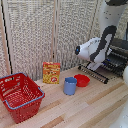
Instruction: Kindly position your hand close to the oven tray's handle. Softly yet firmly grasp the handle using your hand. Slowly and with caution, draw the tray out until it is fully stretched out.
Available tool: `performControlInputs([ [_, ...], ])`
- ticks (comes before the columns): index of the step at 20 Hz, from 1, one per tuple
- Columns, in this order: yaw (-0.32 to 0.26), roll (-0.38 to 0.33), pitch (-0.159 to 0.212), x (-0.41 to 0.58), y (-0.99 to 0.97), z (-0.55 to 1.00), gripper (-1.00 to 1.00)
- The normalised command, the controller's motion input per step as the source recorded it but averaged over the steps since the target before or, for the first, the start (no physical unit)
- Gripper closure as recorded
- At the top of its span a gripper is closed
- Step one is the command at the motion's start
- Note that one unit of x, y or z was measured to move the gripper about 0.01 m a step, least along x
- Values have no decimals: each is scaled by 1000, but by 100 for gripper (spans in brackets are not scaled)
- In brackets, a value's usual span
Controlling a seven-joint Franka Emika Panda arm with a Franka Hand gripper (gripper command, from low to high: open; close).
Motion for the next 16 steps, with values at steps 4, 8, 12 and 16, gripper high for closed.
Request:
performControlInputs([
  [4, -1, -23, -6, 4, 1000, -497, 100],
  [8, 0, -12, -46, 0, 1000, -127, 100],
  [12, 0, -5, -36, -6, 1000, -92, 100],
  [16, 0, -1, -39, -21, 992, -36, 100],
])
